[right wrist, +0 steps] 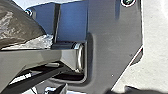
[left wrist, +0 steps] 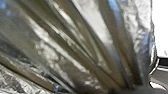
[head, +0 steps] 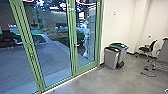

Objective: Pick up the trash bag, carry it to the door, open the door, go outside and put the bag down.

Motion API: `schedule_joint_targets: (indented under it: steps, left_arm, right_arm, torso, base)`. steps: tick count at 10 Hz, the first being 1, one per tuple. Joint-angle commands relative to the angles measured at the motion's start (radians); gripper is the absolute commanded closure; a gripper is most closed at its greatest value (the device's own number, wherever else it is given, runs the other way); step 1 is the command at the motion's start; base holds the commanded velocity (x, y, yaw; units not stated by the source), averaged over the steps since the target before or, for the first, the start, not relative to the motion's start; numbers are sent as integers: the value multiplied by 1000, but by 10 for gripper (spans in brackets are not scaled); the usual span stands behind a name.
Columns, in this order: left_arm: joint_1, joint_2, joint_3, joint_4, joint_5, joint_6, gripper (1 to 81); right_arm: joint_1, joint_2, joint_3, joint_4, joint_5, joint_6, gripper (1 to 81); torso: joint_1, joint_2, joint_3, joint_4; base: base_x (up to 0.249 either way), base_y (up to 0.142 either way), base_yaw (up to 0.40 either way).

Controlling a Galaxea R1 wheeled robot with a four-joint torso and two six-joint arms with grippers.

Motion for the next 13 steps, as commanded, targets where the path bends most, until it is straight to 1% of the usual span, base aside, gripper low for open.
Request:
schedule_joint_targets:
  steps: [1,13]
  left_arm:
    - [-56,5,4,2,86,10,811]
    - [-56,3,3,4,85,10,811]
  right_arm:
    - [48,2,2,-10,-58,-2,10]
    - [45,2,2,-11,-57,-2,10]
  torso:
    - [0,0,0,0]
    - [0,0,0,0]
  base:
    - [134,-63,0]
    - [131,0,0]
